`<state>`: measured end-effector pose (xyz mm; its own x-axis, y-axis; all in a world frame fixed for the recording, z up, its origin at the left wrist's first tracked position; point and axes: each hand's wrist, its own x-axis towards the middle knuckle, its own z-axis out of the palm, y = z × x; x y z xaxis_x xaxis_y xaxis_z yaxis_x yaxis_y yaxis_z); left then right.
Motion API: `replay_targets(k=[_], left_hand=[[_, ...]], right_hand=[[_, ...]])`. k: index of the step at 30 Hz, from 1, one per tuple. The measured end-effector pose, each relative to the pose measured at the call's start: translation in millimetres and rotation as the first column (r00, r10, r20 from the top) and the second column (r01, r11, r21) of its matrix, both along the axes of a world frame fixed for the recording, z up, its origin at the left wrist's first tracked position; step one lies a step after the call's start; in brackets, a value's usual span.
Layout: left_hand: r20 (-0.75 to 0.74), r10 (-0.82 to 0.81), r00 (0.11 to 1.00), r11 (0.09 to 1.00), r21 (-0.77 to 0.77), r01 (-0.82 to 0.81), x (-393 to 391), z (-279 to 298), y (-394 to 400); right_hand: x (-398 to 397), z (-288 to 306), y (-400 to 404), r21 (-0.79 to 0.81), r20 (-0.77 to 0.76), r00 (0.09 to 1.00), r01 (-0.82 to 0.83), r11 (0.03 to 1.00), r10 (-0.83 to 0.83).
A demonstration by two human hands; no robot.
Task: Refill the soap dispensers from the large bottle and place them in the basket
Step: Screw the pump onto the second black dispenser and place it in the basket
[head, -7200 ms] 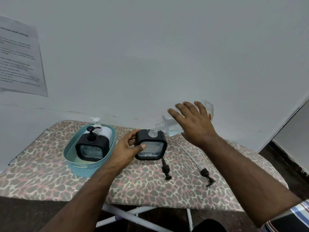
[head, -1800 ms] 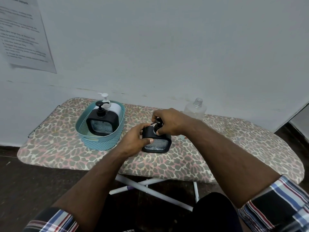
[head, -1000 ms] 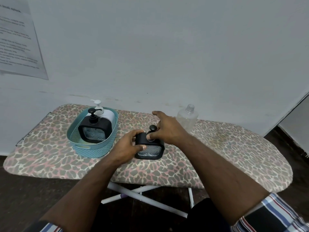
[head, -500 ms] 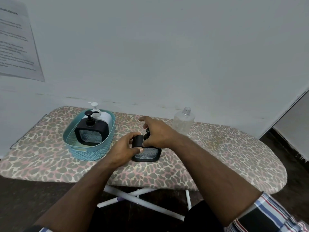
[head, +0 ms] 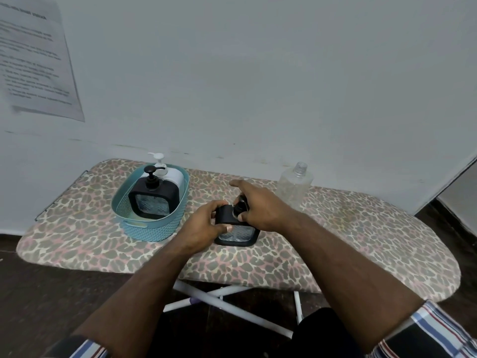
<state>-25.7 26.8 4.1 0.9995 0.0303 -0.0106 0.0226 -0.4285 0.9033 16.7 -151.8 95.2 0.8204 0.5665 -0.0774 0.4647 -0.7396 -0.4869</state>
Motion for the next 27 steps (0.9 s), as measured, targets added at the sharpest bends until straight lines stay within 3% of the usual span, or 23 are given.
replay_targets(k=[5, 7, 10, 13, 18, 24, 27], left_hand=[[0.037, 0.011, 0.999, 1.0, 0.024, -0.012, -2.6, 0.2, -2.9], [0.031, 0.002, 1.0, 1.0, 0.018, -0.002, -4.3, 1.2, -2.5], [0.012, 0.005, 1.0, 1.0, -0.002, -0.005, -5.1, 2.9, -0.9], [0.004, 0.023, 1.0, 1.0, 0.001, -0.023, -5.7, 4.4, -3.6], [0.023, 0.044, 0.999, 0.999, 0.027, -0.045, -7.4, 4.5, -6.7], [0.005, 0.051, 0.999, 0.999, -0.001, -0.051, -9.0, 7.7, -6.9], [0.02, 0.061, 0.998, 0.998, 0.024, -0.062, -10.4, 8.3, -9.6]], right_hand=[[-14.1, -23.2, 5.2, 0.166, 0.166, 0.961, 0.192, 0.967, -0.219], [-11.3, -24.4, 3.7, 0.215, 0.088, 0.971, 0.198, 0.956, -0.221], [-3.7, -14.2, -1.2, 0.172, -0.057, 0.994, 0.101, 0.98, -0.092], [-5.1, -11.0, 0.7, 0.156, -0.024, 0.992, 0.128, 0.979, -0.126], [-18.6, -23.6, 10.1, 0.273, 0.004, 0.955, 0.286, 0.919, -0.298], [-7.3, -20.3, -1.9, 0.272, -0.103, 0.978, 0.203, 0.941, -0.181], [-11.1, -22.4, 1.2, 0.252, -0.059, 0.972, 0.235, 0.939, -0.228]])
